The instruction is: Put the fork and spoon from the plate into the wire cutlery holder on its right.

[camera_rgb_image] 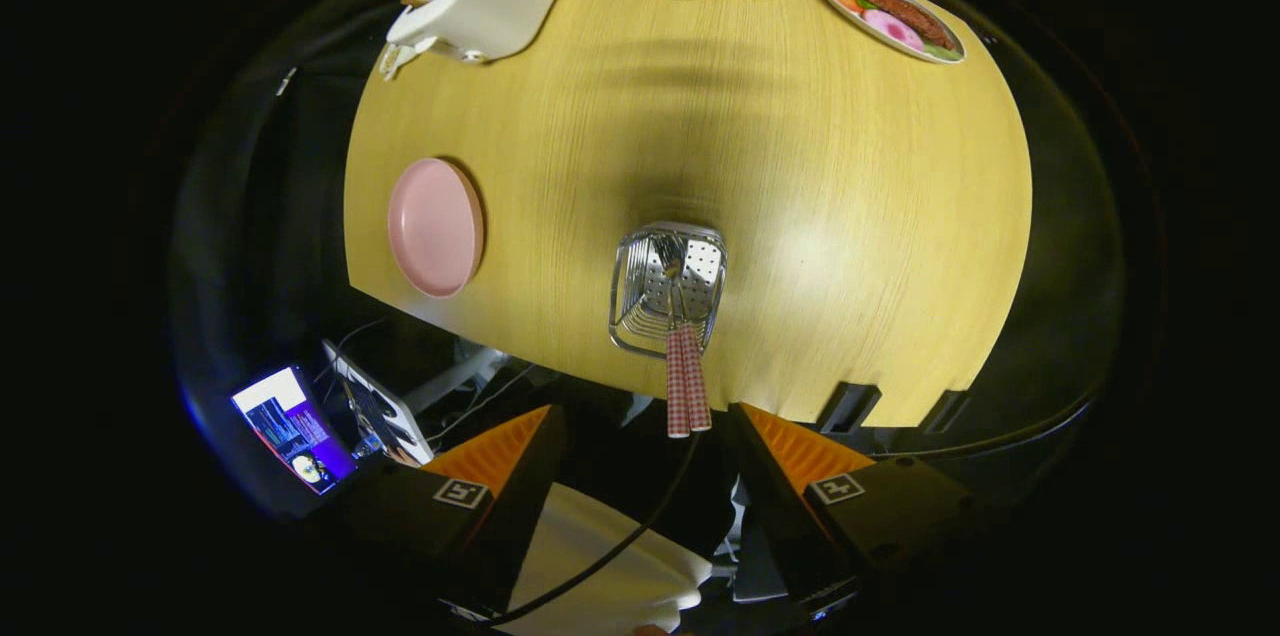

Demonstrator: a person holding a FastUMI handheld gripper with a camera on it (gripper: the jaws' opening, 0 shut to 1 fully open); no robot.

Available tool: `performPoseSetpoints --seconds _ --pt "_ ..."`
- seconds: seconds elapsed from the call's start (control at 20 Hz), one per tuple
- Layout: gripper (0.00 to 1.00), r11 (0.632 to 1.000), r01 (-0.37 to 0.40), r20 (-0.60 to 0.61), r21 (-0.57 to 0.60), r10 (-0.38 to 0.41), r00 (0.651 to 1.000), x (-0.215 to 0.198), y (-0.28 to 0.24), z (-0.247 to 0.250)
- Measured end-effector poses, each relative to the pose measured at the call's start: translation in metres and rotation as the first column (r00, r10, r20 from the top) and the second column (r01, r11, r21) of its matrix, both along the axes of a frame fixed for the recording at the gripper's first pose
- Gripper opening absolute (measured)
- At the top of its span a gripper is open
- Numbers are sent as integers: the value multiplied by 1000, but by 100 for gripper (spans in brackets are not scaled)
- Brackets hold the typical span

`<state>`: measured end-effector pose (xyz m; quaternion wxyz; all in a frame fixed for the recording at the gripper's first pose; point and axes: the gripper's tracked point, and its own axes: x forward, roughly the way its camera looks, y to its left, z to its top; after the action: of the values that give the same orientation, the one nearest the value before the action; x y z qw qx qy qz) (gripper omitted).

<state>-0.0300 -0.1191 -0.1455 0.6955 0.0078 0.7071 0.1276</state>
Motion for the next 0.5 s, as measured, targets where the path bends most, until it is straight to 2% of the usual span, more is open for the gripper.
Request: performPoseSetpoints --seconds 0.15,0.25,0.35,0.5 --pt "100 999 42 179 32 -48 983 -5 -5 28" --pt "100 997 59 322 50 -72 944 -6 -10 45" --pt "100 993 84 467 85 -114 877 -7 -9 63" --pt "100 990 98 646 100 -140 751 -18 -11 83"
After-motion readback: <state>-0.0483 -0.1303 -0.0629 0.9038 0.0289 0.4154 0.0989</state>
